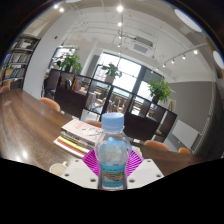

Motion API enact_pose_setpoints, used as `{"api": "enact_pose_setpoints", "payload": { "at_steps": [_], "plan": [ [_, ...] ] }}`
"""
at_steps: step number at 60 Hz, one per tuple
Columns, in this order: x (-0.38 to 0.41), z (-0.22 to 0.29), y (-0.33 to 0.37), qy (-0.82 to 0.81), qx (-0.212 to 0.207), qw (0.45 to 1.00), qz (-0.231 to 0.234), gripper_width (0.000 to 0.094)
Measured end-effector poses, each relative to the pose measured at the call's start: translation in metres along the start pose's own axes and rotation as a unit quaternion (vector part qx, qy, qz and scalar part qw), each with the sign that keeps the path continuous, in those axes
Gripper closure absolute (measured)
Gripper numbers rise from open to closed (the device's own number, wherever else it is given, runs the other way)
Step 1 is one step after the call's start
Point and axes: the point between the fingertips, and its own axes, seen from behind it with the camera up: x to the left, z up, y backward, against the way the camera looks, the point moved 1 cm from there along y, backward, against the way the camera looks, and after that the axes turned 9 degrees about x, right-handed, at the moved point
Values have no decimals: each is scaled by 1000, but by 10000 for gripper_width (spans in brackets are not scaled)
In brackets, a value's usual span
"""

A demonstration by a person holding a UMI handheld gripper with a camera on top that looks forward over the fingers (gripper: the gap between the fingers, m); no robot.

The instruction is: Pour water

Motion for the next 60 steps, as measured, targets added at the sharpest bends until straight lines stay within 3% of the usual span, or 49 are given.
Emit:
{"api": "enact_pose_setpoints", "payload": {
  "at_steps": [6, 16, 29, 31, 37, 48, 54, 60],
  "plan": [
    [-15, -34, -18, -83, -1, 996, 14, 657],
    [-16, -103, -50, -135, 42, 989, 37, 659],
    [8, -163, -82, -165, 62, 983, 51, 641],
    [2, -155, -78, -173, 39, 983, 47, 637],
    [4, -161, -76, -178, 30, 983, 43, 638],
    [4, -163, -71, -184, 31, 982, 39, 482],
    [7, -181, -64, -208, 76, 974, 39, 293],
    [13, -197, -42, -220, 106, 969, 48, 184]
  ]
}}
